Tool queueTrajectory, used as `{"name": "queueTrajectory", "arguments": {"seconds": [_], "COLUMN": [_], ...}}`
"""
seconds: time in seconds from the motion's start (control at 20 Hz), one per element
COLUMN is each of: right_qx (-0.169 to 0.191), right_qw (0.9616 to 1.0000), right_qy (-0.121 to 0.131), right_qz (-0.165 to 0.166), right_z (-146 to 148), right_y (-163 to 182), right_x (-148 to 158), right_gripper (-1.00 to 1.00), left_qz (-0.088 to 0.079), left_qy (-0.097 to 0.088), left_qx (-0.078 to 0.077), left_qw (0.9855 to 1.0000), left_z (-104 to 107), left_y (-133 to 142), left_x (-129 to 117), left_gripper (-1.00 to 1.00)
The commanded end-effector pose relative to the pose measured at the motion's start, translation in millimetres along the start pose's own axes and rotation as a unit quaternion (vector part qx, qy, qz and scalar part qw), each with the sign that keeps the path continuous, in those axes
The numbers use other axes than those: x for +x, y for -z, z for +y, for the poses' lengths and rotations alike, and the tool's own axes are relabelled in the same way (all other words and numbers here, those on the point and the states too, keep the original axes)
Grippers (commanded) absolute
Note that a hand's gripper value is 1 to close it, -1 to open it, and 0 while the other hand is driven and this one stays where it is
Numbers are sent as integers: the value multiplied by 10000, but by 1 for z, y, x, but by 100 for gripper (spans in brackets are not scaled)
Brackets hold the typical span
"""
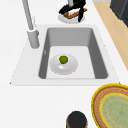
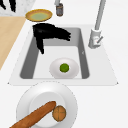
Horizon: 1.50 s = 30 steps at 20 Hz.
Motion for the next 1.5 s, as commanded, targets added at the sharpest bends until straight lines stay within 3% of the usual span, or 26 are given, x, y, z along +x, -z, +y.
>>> {"name": "queueTrajectory", "arguments": {"seconds": [0.0, 0.45, 0.75, 0.95, 1.2, 1.45], "right_qx": [-483, -952, -274, -76, 390, 928], "right_qw": [9986, 9950, 9995, 9999, 9991, 9956], "right_qy": [-113, -231, -128, -93, -159, -94], "right_qz": [172, 208, 113, 85, 104, 128], "right_z": [-16, -60, -76, -82, -79, -77], "right_y": [21, 79, 110, 131, 157, 181], "right_x": [5, 16, 11, 8, 1, -6], "right_gripper": [-100, -100, -100, -100, -100, -100], "left_qz": [0, 3, 4, 4, 4, 4], "left_qy": [0, 4, 5, 6, 6, 6], "left_qx": [0, 3, 5, 5, 5, 6], "left_qw": [10000, 10000, 10000, 10000, 10000, 10000], "left_z": [0, 0, 0, 0, 0, 0], "left_y": [0, 0, 0, 0, 0, 0], "left_x": [0, 0, 0, 0, 0, 0], "left_gripper": [0, 0, 0, 0, 0, 0]}}
